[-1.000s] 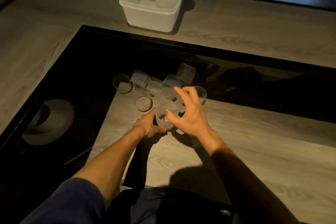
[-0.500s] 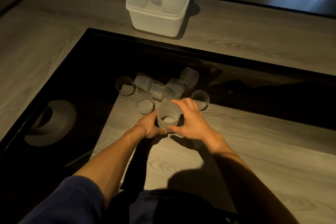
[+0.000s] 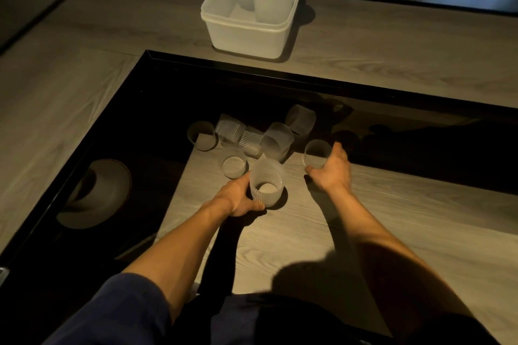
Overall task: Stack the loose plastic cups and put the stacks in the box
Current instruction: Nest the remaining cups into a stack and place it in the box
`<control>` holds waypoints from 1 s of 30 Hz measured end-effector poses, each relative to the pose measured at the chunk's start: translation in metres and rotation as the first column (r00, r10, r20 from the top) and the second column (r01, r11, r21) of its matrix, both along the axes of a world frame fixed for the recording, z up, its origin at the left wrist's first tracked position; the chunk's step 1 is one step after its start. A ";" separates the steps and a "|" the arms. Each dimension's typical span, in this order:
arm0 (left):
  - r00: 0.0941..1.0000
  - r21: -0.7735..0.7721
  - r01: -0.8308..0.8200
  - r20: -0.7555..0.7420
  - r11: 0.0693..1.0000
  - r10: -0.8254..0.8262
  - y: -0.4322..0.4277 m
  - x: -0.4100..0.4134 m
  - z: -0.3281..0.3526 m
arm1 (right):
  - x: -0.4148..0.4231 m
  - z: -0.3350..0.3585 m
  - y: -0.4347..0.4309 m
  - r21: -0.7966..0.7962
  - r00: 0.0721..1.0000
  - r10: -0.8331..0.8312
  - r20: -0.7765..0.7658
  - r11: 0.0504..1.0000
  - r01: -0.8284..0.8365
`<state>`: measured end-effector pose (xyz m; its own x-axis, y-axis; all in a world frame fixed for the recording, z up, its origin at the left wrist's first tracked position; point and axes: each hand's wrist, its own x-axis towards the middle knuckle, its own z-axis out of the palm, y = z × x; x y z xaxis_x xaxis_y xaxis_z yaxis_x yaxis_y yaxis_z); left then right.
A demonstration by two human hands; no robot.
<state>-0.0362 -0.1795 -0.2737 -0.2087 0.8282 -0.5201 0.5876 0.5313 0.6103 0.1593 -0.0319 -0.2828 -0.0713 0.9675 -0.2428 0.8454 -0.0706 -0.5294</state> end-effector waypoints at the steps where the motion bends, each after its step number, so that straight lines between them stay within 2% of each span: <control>1: 1.000 -0.009 0.003 -0.001 1.000 -0.003 -0.001 -0.001 0.000 | -0.002 -0.003 0.001 0.006 1.000 -0.001 0.013 1.000 0.001; 9: 1.000 -0.032 0.003 -0.011 0.999 -0.004 -0.003 -0.008 -0.003 | -0.005 -0.002 -0.006 0.068 0.998 -0.068 -0.015 0.995 0.068; 11: 1.000 -0.029 0.004 -0.015 1.000 -0.005 -0.003 -0.007 -0.003 | -0.001 0.000 -0.012 0.061 0.997 -0.044 -0.067 0.997 0.048; 14: 1.000 -0.032 0.001 -0.016 0.999 -0.001 -0.002 -0.007 -0.004 | 0.001 0.012 -0.030 0.077 0.973 -0.014 -0.229 0.997 0.033; 20: 0.999 -0.032 -0.019 -0.050 0.999 0.018 -0.003 -0.005 -0.004 | -0.009 0.059 -0.057 0.331 0.851 0.226 -0.474 0.941 -0.066; 23: 0.999 -0.031 -0.035 -0.034 0.999 0.034 -0.003 -0.004 -0.005 | -0.010 0.071 -0.062 0.428 0.778 0.435 -0.454 0.872 -0.238; 26: 0.999 -0.032 -0.047 -0.025 0.998 0.046 -0.003 -0.002 -0.007 | -0.012 0.071 -0.069 0.384 0.718 0.603 -0.349 0.791 -0.477; 30: 0.998 -0.022 -0.058 -0.018 0.998 0.058 -0.003 0.000 -0.009 | -0.014 0.067 -0.071 0.370 0.703 0.636 -0.318 0.766 -0.526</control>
